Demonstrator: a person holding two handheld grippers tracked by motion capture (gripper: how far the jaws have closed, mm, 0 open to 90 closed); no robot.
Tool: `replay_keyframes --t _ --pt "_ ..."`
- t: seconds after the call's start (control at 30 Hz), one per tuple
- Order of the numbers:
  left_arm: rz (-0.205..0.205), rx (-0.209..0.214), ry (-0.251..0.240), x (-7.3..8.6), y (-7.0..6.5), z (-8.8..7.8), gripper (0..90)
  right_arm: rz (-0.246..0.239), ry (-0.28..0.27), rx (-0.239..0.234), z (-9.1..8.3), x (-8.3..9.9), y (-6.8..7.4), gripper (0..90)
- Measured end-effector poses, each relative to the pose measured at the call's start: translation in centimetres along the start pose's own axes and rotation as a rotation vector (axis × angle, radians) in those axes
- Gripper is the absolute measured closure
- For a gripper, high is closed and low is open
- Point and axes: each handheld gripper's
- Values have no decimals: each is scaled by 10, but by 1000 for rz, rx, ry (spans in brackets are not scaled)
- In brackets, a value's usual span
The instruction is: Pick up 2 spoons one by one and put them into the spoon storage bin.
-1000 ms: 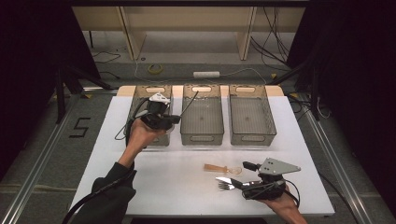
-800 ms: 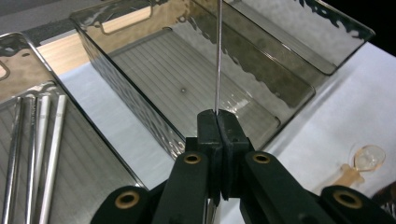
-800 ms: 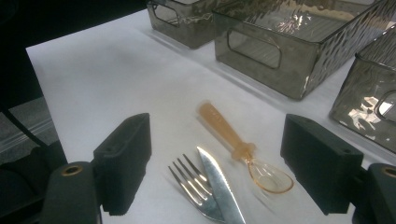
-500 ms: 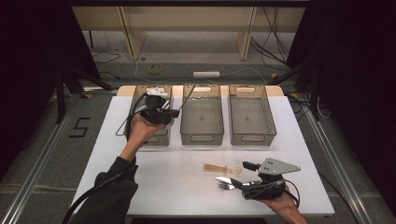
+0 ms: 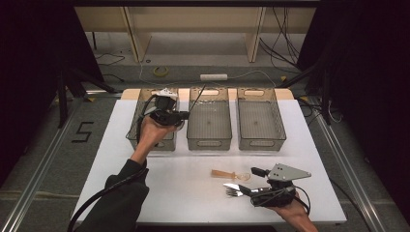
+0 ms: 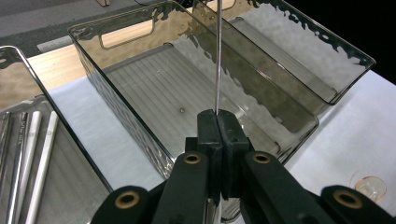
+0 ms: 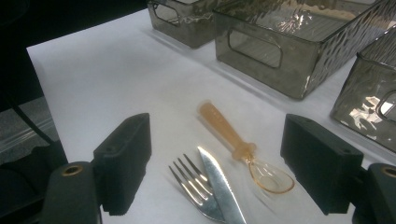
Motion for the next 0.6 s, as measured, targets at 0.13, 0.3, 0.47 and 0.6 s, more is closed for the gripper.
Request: replay_keyframes --t 0.13,0.3,0.47,0.6 --pt "-1 -3 2 -2 0 3 888 -4 -2 0 0 0 -1 256" --pt "-16 -3 3 -4 1 8 889 -4 -2 -2 -1 0 0 256" --pt "-35 4 0 -9 -2 14 888 -6 -3 0 -1 0 0 256" --pt "-40 20 -1 -11 -9 24 889 -6 -3 -2 -1 0 0 256"
Point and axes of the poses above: each handheld gripper's, and its own axes: z roughly forward along the jaws, x roughly out of its underside, y roughly to its left, and after that the axes turned 1 degree about -z, right-handed
